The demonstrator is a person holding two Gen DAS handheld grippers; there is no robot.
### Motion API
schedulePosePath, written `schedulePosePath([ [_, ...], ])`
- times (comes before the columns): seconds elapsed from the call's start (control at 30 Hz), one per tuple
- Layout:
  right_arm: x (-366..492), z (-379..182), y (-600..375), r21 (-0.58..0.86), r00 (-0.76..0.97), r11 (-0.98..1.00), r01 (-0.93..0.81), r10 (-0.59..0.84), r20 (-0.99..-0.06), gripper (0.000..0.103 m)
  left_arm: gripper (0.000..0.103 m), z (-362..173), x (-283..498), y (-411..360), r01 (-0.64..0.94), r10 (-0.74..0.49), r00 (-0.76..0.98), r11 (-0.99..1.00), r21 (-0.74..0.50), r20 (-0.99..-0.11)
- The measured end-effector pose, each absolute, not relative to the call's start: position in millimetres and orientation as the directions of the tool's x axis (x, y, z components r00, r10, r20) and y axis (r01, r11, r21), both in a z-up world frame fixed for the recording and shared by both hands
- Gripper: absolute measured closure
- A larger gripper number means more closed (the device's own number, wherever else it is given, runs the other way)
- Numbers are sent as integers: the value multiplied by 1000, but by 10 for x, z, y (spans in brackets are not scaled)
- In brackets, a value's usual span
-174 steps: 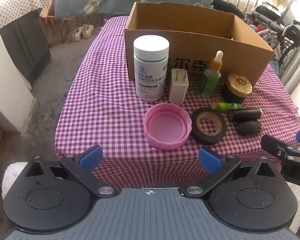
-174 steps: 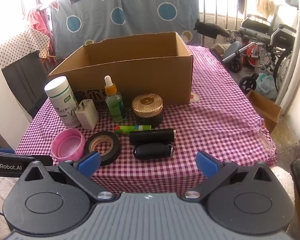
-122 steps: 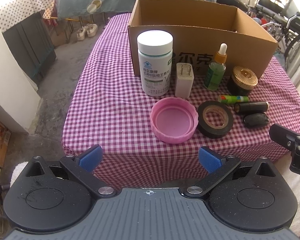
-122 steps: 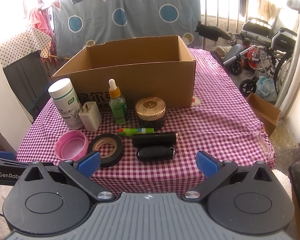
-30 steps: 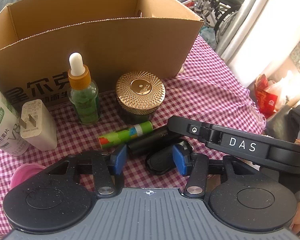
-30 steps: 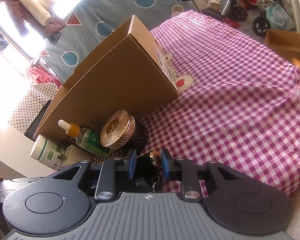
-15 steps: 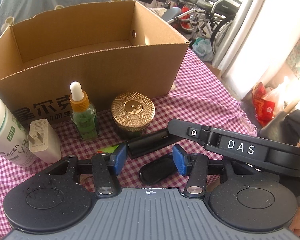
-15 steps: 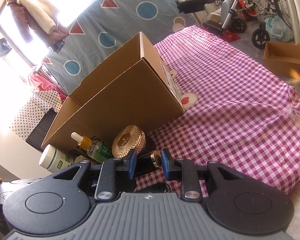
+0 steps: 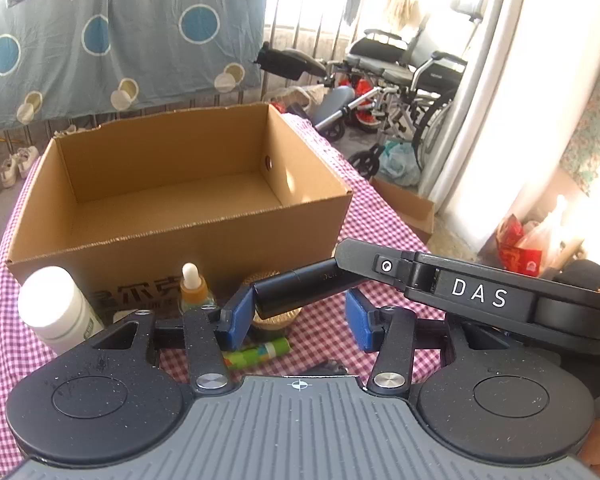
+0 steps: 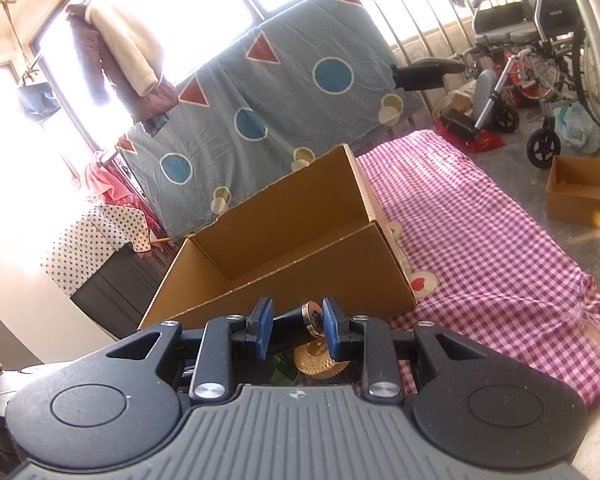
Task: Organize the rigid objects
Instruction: 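Lift the black flashlight with both grippers and carry it over the box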
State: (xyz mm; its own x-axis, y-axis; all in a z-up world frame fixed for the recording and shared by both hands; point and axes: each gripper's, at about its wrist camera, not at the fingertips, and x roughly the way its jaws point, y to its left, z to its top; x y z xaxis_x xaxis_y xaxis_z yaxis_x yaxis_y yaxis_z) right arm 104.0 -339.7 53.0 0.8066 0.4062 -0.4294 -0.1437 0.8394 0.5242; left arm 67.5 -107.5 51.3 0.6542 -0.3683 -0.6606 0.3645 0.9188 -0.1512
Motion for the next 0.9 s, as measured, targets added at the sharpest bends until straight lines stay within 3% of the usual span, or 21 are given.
schedulePosePath([
  [0.27,1331,987,-3094,475,817,840,-260,454,-356,73,54,873,798,-905,299,-315,755,946,-125,-575],
  [0.43,1758,1198,-2862,463,777,821,-333,517,-359,73,53,1055,1090,-761,227,-244,789,969,-101,-564],
  [0.6,2382,1253,-2587,495,690,791,-360,582,-430,74,53,1093,1494,-621,156,-161,788,986,-60,-594],
  [0.9,3470,747,-2089,633,412,748,-202,651,-638,74,54,692,2348,-288,69,-99,637,995,-71,-765],
])
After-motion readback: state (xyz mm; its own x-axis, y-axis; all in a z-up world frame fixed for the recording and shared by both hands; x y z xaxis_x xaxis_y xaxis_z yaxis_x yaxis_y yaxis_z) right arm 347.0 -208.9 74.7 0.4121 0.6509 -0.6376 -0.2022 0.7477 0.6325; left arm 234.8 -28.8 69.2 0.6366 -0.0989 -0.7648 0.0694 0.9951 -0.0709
